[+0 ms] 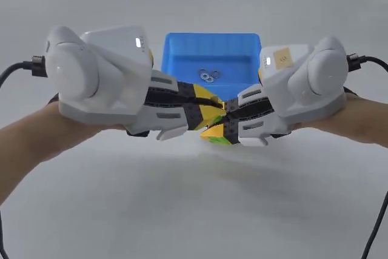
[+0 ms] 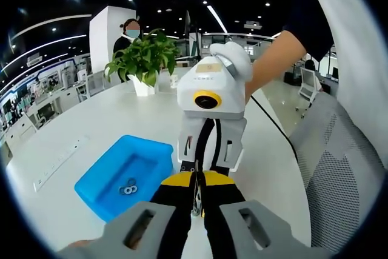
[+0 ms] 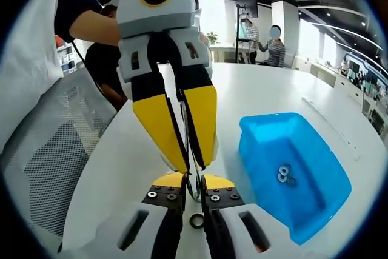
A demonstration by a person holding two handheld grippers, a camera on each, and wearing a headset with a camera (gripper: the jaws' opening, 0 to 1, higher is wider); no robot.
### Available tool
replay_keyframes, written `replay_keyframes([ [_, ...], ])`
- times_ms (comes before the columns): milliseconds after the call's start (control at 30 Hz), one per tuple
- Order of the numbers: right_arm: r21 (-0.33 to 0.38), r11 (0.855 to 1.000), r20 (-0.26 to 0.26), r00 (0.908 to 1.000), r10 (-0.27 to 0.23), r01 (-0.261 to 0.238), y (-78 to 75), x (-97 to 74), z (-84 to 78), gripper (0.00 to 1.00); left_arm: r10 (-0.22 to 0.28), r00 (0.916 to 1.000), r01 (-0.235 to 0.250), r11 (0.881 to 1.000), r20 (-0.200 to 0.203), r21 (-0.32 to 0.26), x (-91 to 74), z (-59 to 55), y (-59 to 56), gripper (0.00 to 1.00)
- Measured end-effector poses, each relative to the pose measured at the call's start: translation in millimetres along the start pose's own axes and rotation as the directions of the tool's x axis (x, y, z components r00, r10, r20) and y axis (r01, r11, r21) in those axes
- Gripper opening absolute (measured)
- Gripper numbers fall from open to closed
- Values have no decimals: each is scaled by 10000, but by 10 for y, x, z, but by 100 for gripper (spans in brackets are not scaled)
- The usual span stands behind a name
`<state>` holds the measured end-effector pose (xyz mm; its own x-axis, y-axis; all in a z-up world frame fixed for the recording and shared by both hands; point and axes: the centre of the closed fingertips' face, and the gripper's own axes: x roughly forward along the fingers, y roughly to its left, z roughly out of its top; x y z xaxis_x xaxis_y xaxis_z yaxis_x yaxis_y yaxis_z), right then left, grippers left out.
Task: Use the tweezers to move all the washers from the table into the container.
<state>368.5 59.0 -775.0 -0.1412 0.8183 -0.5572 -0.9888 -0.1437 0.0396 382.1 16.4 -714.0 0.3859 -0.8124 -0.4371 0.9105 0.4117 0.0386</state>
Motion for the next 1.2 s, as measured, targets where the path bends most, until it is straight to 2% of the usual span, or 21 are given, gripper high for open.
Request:
replay_keyframes([
  [167, 27, 10000, -28, 10000, -50, 50, -10, 0, 1, 10, -79, 9999, 83, 9996, 127, -268, -22, 40, -5, 10],
  [600, -54, 9999, -108, 9999, -116, 116, -8, -14, -3, 9, 64, 9999, -64, 10000, -96, -36, -17, 8, 7, 11],
  [1000, -345, 9994, -270, 9996, -59, 49, 36, -5, -6, 10, -303, 9994, 306, 9995, -176, 127, -19, -14, -38, 8],
  [1200, -439, 9990, -353, 9994, -72, 56, 36, 0, -9, 11, -253, 9995, 256, 9995, -199, 165, -31, -24, -30, 7],
])
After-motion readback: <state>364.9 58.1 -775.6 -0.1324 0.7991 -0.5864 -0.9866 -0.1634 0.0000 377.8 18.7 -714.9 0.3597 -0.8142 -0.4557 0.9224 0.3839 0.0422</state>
